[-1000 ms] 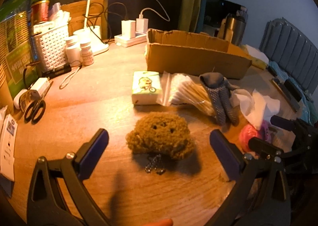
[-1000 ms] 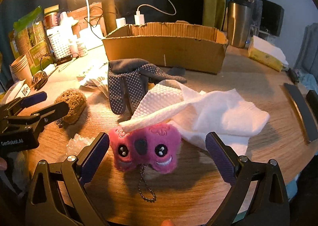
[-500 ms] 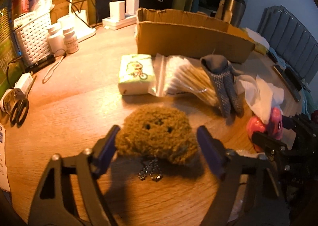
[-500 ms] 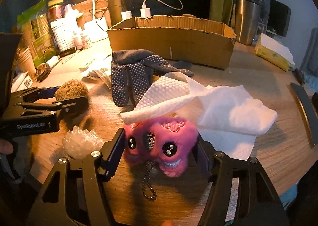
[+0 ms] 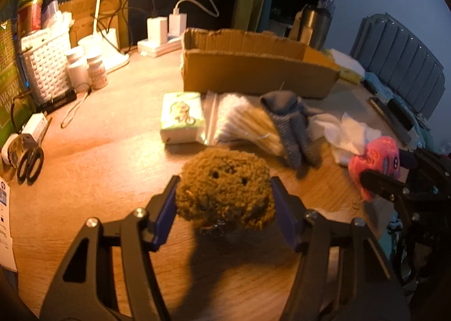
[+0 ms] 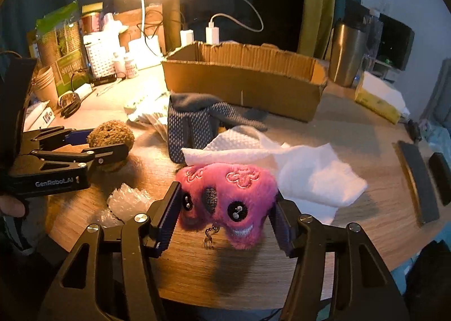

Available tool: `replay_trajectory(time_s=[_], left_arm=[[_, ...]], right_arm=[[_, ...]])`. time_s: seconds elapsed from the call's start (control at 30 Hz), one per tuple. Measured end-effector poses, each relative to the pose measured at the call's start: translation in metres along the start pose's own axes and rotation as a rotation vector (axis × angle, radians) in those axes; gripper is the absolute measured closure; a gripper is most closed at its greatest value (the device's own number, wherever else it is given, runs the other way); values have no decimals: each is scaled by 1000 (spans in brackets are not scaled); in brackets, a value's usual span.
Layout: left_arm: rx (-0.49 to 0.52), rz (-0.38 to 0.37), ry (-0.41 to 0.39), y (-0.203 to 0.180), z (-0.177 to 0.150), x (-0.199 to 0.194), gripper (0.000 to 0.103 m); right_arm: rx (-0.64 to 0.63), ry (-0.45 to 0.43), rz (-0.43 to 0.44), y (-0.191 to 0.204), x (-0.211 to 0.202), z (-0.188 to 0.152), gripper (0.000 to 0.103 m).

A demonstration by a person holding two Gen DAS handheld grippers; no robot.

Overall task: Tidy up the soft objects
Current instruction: 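Carry the pink plush and brown sponge with both grippers over the cardboard box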

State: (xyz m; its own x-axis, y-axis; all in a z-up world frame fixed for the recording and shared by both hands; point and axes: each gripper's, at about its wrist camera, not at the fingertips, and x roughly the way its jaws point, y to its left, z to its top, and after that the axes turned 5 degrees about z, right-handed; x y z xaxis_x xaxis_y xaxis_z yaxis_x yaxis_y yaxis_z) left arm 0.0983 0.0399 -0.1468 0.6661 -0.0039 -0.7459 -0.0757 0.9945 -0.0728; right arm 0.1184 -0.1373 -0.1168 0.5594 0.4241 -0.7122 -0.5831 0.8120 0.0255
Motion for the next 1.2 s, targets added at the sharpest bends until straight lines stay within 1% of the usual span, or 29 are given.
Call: replay_trajectory(time_s=[0.3, 0.53, 0.7, 0.97, 1.2], left_arm=[[22, -33, -76, -8, 20, -32, 40], [37, -44, -123, -14, 35, -47, 40], [44, -49, -146, -19, 46, -54, 40], [66, -59, -198, -32, 72, -64, 40], [74, -55, -225, -43, 94, -64, 40]], right_arm=[[1, -79, -5, -5, -28, 17, 41], [6, -112, -8, -12, -37, 30, 41], [9, -131, -8, -18, -41, 39, 41], [18, -171, -8, -38, -47, 58, 41], [22, -189, -3, -56, -46, 71, 41]])
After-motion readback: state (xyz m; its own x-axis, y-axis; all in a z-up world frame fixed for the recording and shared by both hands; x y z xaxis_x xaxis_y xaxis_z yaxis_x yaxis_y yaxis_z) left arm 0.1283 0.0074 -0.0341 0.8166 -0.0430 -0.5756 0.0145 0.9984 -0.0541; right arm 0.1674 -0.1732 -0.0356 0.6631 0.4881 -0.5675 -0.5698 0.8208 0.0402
